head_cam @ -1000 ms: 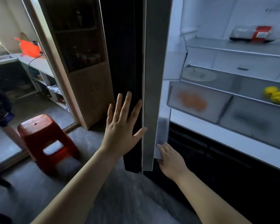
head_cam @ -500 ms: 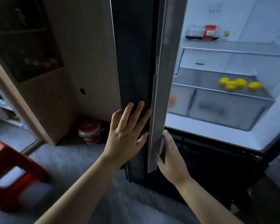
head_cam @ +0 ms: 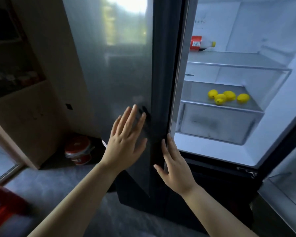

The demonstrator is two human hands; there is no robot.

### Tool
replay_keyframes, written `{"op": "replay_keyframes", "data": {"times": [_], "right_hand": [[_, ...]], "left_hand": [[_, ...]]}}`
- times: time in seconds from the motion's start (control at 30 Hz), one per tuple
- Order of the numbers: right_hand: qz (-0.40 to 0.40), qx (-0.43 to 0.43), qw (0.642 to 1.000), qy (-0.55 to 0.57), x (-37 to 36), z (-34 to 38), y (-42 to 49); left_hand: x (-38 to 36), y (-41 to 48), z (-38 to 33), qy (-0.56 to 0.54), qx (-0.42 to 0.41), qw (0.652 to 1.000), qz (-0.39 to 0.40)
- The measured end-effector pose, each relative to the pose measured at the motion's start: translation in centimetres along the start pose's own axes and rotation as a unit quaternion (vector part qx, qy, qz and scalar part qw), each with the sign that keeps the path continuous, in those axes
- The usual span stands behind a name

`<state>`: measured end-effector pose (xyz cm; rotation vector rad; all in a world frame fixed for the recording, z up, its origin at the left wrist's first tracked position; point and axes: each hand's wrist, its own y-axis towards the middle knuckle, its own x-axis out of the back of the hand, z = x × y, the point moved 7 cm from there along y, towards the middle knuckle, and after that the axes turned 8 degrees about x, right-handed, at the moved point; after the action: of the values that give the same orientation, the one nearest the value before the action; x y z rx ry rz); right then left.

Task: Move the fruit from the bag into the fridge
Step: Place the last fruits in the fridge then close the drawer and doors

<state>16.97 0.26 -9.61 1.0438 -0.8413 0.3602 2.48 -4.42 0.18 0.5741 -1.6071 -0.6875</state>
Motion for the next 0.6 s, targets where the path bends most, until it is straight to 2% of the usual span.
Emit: {"op": "replay_keyframes", "data": {"times": [0.2, 0.43, 0.6], "right_hand": [[-0.041, -0.054, 0.998, -0.013, 0.8, -4.4, 1.1], [-0.044, -0.029, 0.998, -0.047, -0.1, -5.6, 2.3], [-0.072, -0.119, 0.989, -0.057, -0.6, -7.7, 3.6]], "left_hand": [[-4.6, 3.9, -0.1, 0.029, 0.002, 0.998, 0.059], [-7.5, 5.8, -0.2, 0.014, 0.002, 0.999, 0.051], [-9.3, 7.8, -0.3, 0.03, -0.028, 0.998, 0.056]]}}
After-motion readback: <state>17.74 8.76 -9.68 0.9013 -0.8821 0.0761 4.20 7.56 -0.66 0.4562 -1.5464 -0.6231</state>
